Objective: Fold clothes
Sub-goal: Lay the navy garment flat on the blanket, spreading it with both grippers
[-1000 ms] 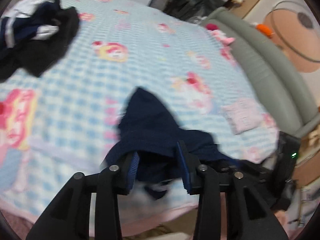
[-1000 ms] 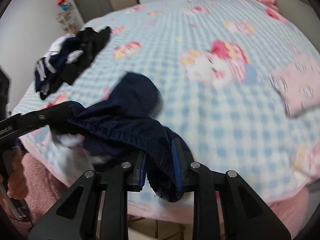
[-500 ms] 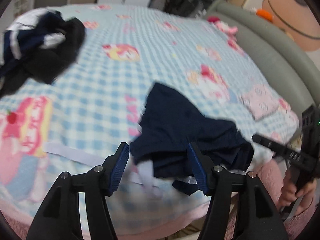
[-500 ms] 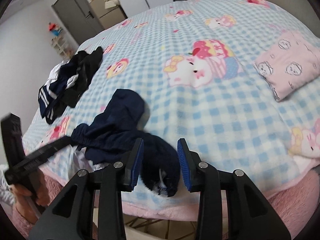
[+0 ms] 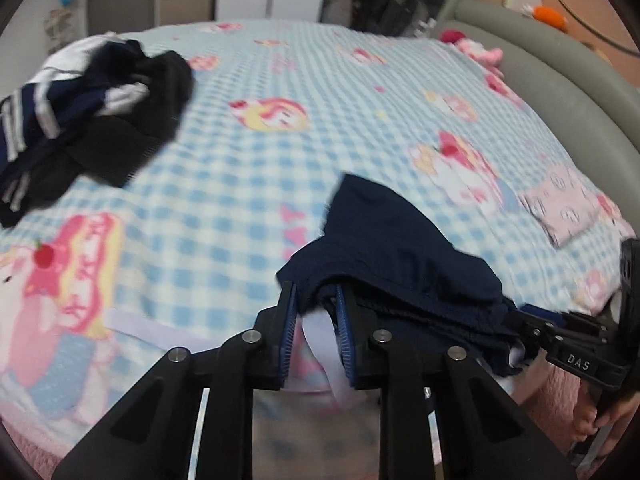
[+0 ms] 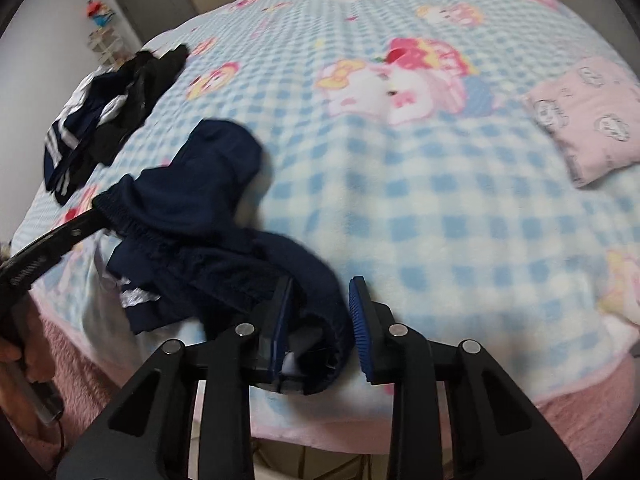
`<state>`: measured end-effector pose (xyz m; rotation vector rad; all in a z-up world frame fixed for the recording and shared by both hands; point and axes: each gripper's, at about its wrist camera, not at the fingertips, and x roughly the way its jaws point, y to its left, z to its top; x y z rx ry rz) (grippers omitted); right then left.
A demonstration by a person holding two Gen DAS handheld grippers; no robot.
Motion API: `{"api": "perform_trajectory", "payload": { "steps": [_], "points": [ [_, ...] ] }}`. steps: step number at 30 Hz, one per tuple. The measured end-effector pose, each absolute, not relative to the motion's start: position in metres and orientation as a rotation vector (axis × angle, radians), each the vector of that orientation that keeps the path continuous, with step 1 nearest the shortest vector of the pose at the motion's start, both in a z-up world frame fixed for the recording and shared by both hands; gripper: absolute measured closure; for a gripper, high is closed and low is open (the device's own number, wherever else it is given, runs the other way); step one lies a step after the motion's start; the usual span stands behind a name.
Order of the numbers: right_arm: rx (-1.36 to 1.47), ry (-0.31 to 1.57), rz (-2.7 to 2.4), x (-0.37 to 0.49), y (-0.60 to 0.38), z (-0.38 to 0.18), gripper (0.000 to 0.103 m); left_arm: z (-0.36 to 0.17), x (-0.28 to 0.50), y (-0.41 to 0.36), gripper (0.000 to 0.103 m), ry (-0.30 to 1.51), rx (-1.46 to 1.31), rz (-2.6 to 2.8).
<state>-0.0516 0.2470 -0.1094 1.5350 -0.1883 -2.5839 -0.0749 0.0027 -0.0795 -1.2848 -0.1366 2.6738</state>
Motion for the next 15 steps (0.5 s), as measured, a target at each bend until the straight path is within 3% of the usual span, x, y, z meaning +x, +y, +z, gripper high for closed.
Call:
{"api": "perform_trajectory", "payload": {
  "steps": [3, 8, 10, 11, 12, 15],
  "points": [
    [1.517, -0.149, -2.642, -0.049, 0.255, -0.102, 0.074, -0.067, -0.072, -0.012, 0.093, -0.123, -1.252, 2.764],
    [1.527, -0.279, -2.512, -0.051, 0.262, -0.109, 0.073, -0.074, -0.075, -0.027, 0.09, -0.235, -1.28, 2.618],
    [1.531, -0.335, -2.488, -0.049, 0.262, -0.114, 0.074, -0.081, -0.072, -0.017, 0.077, -0.212, -1.304, 2.567],
    [1.531, -0.337, -2.502, -0.048, 0.261, -0.115, 0.073, -0.084, -0.071, -0.011, 0.06, -0.208, -1.309, 2.543],
    [1.528, -0.335, -2.519, -0.046, 0.261, -0.114, 0.073, -0.086, -0.069, -0.005, 0.054, -0.206, -1.309, 2.526],
    [1.502, -0.334, -2.604, -0.044, 0.268, -0.106, 0.073, -0.088, -0.064, 0.008, 0.053, -0.182, -1.293, 2.502]
  ]
}}
